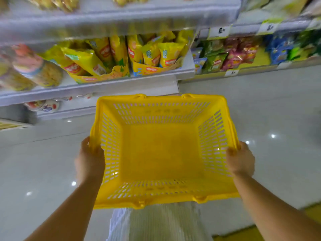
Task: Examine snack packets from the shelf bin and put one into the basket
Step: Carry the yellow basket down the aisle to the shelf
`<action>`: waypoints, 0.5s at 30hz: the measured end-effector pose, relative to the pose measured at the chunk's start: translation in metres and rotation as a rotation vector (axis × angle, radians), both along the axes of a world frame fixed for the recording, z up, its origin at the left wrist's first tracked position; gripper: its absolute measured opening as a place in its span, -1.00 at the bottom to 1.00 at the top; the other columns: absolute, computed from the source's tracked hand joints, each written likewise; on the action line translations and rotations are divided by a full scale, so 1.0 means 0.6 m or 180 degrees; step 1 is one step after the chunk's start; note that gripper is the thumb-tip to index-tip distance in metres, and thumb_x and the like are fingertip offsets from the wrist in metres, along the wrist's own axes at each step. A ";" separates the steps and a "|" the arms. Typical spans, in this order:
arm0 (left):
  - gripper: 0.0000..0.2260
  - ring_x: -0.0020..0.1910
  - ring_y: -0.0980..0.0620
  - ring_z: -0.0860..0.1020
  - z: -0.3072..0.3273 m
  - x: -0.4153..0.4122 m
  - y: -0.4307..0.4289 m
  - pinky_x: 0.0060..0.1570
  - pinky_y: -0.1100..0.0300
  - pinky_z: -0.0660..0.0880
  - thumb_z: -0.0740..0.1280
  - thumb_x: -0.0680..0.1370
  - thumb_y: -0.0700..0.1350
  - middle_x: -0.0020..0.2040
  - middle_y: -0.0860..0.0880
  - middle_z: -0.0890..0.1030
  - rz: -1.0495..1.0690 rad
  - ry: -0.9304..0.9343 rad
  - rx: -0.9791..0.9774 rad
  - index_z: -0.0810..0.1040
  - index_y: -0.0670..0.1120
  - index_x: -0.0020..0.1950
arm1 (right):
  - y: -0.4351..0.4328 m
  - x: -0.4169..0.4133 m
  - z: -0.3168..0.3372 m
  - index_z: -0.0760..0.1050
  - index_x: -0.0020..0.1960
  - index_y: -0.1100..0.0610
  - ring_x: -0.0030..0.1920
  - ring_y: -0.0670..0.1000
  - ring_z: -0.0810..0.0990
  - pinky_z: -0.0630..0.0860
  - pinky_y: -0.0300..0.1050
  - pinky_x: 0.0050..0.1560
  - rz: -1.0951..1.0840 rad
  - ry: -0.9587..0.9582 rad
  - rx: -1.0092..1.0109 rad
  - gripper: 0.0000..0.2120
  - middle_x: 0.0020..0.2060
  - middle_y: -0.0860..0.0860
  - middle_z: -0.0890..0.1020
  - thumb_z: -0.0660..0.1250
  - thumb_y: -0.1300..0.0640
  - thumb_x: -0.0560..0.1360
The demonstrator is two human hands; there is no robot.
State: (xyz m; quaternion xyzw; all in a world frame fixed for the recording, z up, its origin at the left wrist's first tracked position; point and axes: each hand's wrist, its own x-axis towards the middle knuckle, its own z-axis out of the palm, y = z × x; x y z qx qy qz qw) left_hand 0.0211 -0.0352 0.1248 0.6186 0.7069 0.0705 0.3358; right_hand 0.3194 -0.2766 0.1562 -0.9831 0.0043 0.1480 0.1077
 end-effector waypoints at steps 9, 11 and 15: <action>-0.57 0.05 -0.43 0.52 0.315 0.100 -0.090 -0.03 -0.17 0.44 0.27 0.54 -0.23 0.11 -0.38 0.58 -0.0873 -0.0393 0.0147 0.38 -0.12 0.42 | -0.215 -0.045 0.319 0.50 0.14 0.21 0.04 0.38 0.55 0.48 0.16 -0.01 -0.1014 -0.0566 0.0366 -0.76 0.00 0.36 0.60 0.26 0.21 0.49; -0.55 0.10 -0.39 0.53 0.356 0.150 -0.109 0.03 -0.16 0.44 0.27 0.53 -0.24 0.16 -0.35 0.58 -0.1076 -0.0565 0.0135 0.38 -0.12 0.42 | -0.259 -0.037 0.357 0.51 0.11 0.22 0.03 0.37 0.56 0.48 0.14 -0.02 -0.1220 -0.0691 0.0397 -0.77 -0.01 0.35 0.60 0.26 0.20 0.48; -0.58 0.11 -0.36 0.54 0.409 0.264 -0.146 0.04 -0.13 0.44 0.29 0.53 -0.25 0.16 -0.33 0.59 -0.1558 -0.0822 0.0315 0.41 -0.13 0.40 | -0.338 0.003 0.405 0.51 0.08 0.31 -0.01 0.36 0.56 0.44 0.13 -0.07 -0.1580 -0.0952 0.0540 -0.77 -0.03 0.37 0.60 0.31 0.23 0.46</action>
